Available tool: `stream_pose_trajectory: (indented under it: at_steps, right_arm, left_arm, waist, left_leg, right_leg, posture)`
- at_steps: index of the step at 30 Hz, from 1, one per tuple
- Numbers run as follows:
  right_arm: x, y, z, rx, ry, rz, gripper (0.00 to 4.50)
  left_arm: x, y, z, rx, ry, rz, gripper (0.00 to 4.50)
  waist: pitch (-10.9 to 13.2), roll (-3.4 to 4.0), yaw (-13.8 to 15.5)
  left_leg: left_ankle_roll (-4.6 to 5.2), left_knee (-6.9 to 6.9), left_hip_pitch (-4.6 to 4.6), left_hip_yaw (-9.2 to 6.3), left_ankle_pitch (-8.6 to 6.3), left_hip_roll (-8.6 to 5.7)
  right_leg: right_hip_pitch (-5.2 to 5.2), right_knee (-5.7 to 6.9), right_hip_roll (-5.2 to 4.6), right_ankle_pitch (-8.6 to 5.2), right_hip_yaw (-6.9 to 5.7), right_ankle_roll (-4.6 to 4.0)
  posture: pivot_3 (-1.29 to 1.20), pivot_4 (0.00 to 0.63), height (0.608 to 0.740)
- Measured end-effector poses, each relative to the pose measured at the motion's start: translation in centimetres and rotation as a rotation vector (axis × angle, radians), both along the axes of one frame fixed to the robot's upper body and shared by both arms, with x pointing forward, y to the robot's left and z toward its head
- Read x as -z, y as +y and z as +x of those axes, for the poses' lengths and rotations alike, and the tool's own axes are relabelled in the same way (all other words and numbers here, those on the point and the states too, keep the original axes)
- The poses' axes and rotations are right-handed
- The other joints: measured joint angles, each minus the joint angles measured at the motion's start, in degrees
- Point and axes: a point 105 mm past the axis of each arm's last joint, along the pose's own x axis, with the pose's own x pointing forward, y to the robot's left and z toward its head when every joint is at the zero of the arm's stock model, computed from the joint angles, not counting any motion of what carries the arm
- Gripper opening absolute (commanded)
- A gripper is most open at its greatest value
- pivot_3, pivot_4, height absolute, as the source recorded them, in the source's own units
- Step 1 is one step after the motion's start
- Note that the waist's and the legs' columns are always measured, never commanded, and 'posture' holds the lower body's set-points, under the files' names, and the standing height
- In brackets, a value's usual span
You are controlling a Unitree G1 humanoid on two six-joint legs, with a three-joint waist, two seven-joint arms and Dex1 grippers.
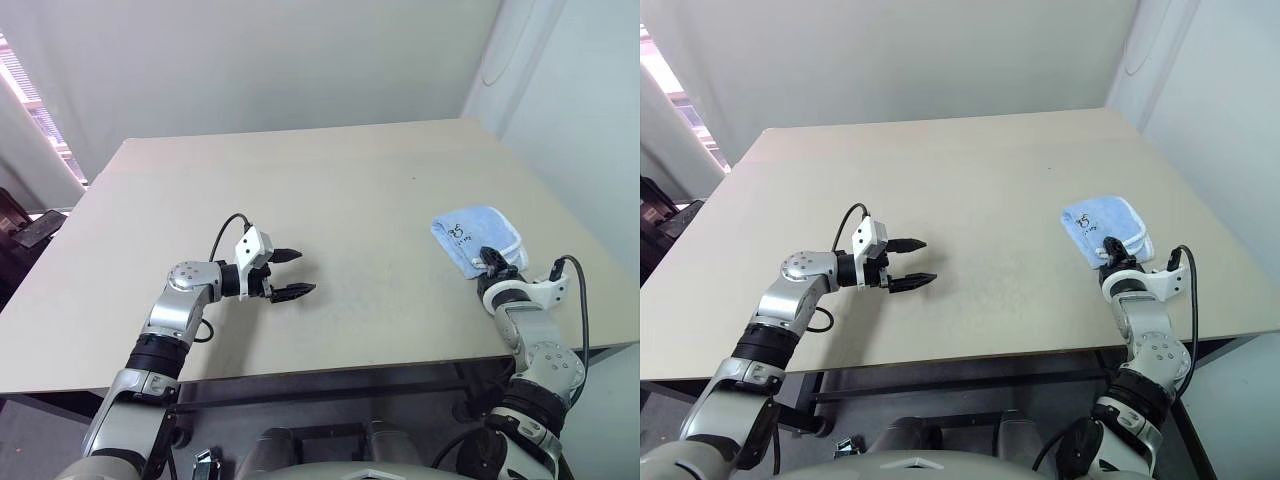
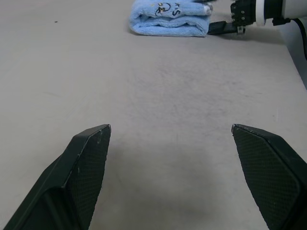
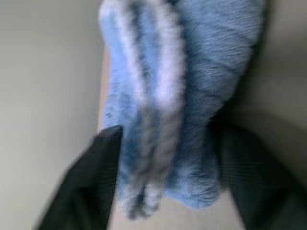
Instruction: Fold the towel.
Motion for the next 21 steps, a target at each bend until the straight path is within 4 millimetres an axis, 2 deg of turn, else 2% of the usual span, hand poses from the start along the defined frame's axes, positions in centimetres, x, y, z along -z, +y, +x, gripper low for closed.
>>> stream_pose_trajectory:
  at_steps: [1,9,12,14,18,21]
  right_arm:
    - [-0.2,0.0,0.0,-0.008,-0.006,-0.006,4.48]
    - [-0.5,-0.3,-3.0,-0.209,0.027,-0.276,4.48]
    - [-0.6,-0.4,-4.9,-0.378,0.064,-0.464,4.48]
    - [-1.3,0.4,-5.8,-0.516,0.057,-0.592,4.48]
    - [-4.8,3.9,-5.9,-0.822,-0.101,-0.926,4.48]
    - [-9.2,6.7,-4.7,-0.836,-0.404,-1.224,4.48]
  left_arm:
    - [0.0,0.0,0.0,-0.003,0.006,0.001,4.28]
    - [0.2,1.3,1.1,-0.080,0.057,0.022,4.28]
    - [0.3,2.4,0.9,-0.087,0.112,0.046,4.28]
    - [0.0,3.0,1.0,-0.102,0.118,0.033,4.28]
    - [-2.4,3.8,1.2,-0.124,0.082,-0.066,4.28]
    - [-3.5,5.6,0.1,-0.129,0.083,-0.095,4.28]
  waist:
    - [0.0,0.00,0.0]
    - [0.0,-0.01,0.4]
    - [0.1,0.04,0.3]
    - [0.1,0.05,0.1]
    - [0.2,0.02,-0.2]
    - [0.2,0.04,-0.7]
  left_leg:
    - [0.00,0.00,0.00,0.00,0.00,0.00]
    - [0.02,0.01,-0.09,0.04,-0.01,-0.04]
    - [0.03,0.01,-0.11,0.09,-0.02,-0.04]
    - [0.03,0.03,-0.12,0.11,-0.03,0.00]
    - [0.00,0.12,-0.09,0.30,-0.06,0.16]
    - [-0.18,-0.03,-0.09,0.36,-0.16,0.38]
  right_leg:
    - [0.00,0.00,0.00,0.00,0.00,0.00]
    - [-0.01,-0.09,-0.05,-0.02,-0.01,0.03]
    - [-0.02,-0.13,-0.07,-0.03,0.00,0.04]
    - [-0.06,-0.14,-0.05,-0.03,-0.01,0.04]
    - [-0.08,-0.19,-0.03,-0.04,-0.17,0.05]
    - [0.05,-0.71,-0.01,-0.04,-0.65,0.05]
  posture:
    - [0.00,0.000,0.740]
    - [0.00,0.000,0.740]
    - [0.00,0.000,0.740]
    - [0.00,0.000,0.740]
    - [0.00,0.000,0.740]
    - [0.00,0.000,0.740]
